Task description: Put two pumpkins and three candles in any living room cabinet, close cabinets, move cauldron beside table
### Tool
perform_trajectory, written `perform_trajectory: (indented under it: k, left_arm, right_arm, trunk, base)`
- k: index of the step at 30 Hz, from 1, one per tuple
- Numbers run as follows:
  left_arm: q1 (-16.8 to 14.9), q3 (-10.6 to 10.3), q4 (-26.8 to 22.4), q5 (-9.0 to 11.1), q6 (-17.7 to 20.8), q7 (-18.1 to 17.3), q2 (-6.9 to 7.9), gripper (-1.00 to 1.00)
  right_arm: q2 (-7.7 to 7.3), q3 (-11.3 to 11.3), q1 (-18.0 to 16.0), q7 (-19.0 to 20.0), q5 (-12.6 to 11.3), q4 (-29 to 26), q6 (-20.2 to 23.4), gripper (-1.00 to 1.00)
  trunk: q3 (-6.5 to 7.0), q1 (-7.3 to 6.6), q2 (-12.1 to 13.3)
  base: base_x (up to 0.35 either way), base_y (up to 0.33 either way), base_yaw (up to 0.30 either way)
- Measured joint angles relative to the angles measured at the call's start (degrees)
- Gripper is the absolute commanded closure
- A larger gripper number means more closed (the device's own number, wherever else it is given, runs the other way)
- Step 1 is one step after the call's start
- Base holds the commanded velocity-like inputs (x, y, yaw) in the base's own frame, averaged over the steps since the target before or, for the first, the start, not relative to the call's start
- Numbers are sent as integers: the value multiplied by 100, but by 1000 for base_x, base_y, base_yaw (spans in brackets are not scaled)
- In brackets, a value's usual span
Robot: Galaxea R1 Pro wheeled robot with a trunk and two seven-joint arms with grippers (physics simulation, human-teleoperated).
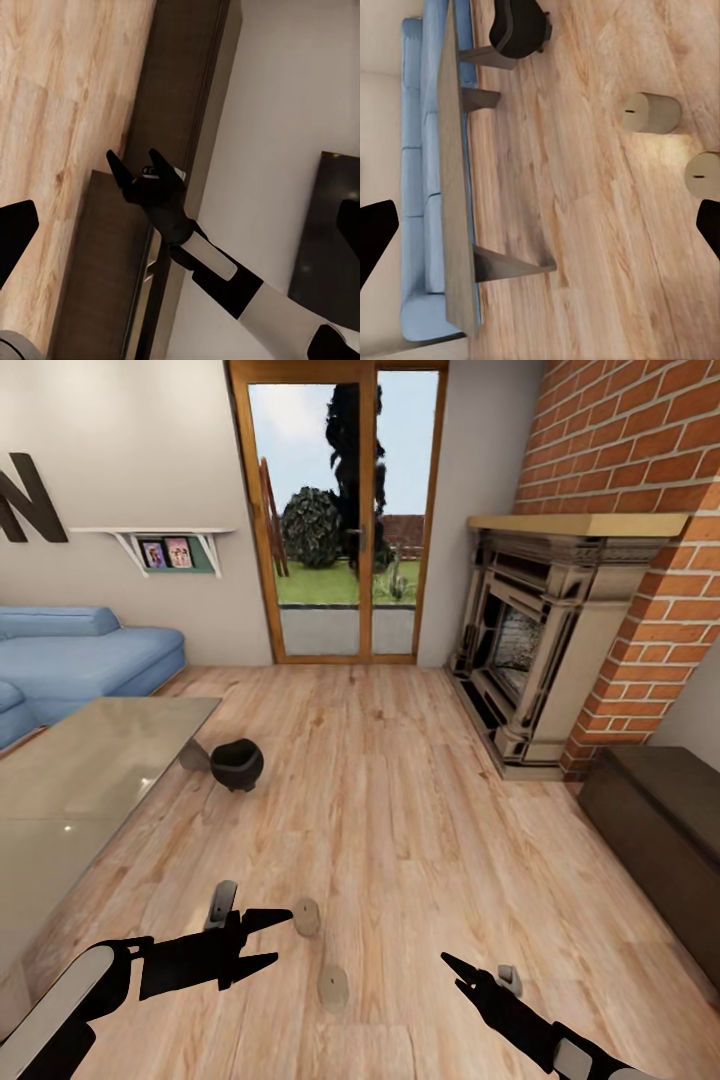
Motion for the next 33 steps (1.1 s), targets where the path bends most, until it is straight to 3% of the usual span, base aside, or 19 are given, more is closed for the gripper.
perform_trajectory:
  k: [14, 33]
  left_arm:
    - [0, 1, 1, 1, 0, 2, 0, -100]
    - [0, -1, -2, 8, 0, 2, 0, -100]
  right_arm:
    - [0, -3, 0, 17, 9, -2, -6, -100]
    - [0, -4, 1, 26, 0, -2, -8, -100]
  trunk:
    - [-65, 0, 0]
    - [-13, -1, 0]
  base:
    - [100, 177, -79]
    - [154, 272, -7]
